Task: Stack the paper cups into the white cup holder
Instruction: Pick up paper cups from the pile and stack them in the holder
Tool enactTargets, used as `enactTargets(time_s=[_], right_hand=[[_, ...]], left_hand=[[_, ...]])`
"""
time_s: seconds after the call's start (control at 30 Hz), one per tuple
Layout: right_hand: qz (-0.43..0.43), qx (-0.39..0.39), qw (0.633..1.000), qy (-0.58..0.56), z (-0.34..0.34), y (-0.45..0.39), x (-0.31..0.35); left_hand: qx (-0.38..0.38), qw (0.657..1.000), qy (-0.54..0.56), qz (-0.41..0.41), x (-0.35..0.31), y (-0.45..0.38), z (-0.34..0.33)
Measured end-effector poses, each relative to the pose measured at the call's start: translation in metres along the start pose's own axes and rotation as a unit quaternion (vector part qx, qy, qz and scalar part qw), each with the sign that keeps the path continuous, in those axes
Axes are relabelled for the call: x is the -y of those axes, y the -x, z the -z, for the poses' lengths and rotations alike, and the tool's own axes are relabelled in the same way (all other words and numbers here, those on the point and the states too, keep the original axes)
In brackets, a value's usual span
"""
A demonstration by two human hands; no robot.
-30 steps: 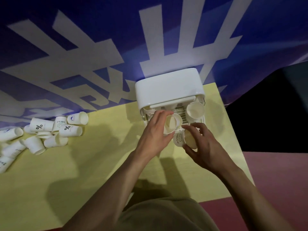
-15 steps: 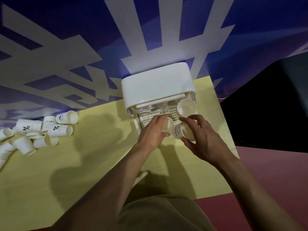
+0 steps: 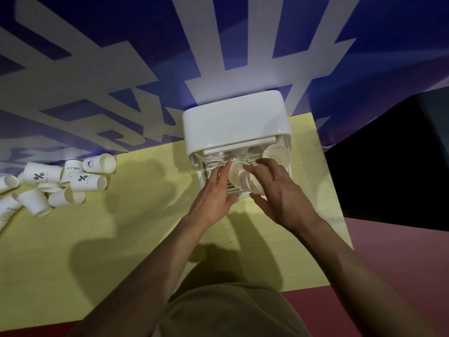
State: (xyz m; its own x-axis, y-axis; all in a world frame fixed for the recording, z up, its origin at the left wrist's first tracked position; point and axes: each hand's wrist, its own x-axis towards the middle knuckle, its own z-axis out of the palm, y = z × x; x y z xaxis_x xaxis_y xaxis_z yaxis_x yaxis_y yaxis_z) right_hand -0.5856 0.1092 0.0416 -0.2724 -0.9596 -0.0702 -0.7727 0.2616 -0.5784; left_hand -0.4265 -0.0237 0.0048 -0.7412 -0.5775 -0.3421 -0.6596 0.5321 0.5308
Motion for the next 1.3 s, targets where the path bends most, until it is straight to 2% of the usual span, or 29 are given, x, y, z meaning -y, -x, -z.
enactTargets(time_s=[0.33, 0.7, 0.8, 1.03, 1.17, 1.3], right_hand=[[0.042, -0.027, 0.999, 0.003, -0.021, -0.022, 0.009], [-0.016, -0.103, 0.995, -0.002, -0.047, -0.016, 0.032], [-0.032, -0.089, 0.996, -0.003, -0.061, -0.02, 0.022], [-0.046, 0.021, 0.995, 0.083, -0.078, -0.053, 0.007], [-0.065, 0.027, 0.992, 0.103, -0.077, -0.062, 0.013], [-0.046, -0.016, 0.993, 0.109, -0.075, -0.04, 0.032]], left_hand=[[-0.022, 0.999, 0.043, -0.008, 0.014, 0.051, 0.013], [-0.038, 0.997, 0.066, 0.021, 0.043, 0.094, 0.016], [-0.037, 0.997, 0.067, 0.022, 0.047, 0.101, 0.016], [-0.044, 0.996, 0.08, 0.023, 0.047, 0.115, 0.016], [-0.055, 0.994, 0.095, 0.023, 0.055, 0.128, 0.019], [-0.072, 0.988, 0.126, 0.046, 0.075, 0.147, 0.025]])
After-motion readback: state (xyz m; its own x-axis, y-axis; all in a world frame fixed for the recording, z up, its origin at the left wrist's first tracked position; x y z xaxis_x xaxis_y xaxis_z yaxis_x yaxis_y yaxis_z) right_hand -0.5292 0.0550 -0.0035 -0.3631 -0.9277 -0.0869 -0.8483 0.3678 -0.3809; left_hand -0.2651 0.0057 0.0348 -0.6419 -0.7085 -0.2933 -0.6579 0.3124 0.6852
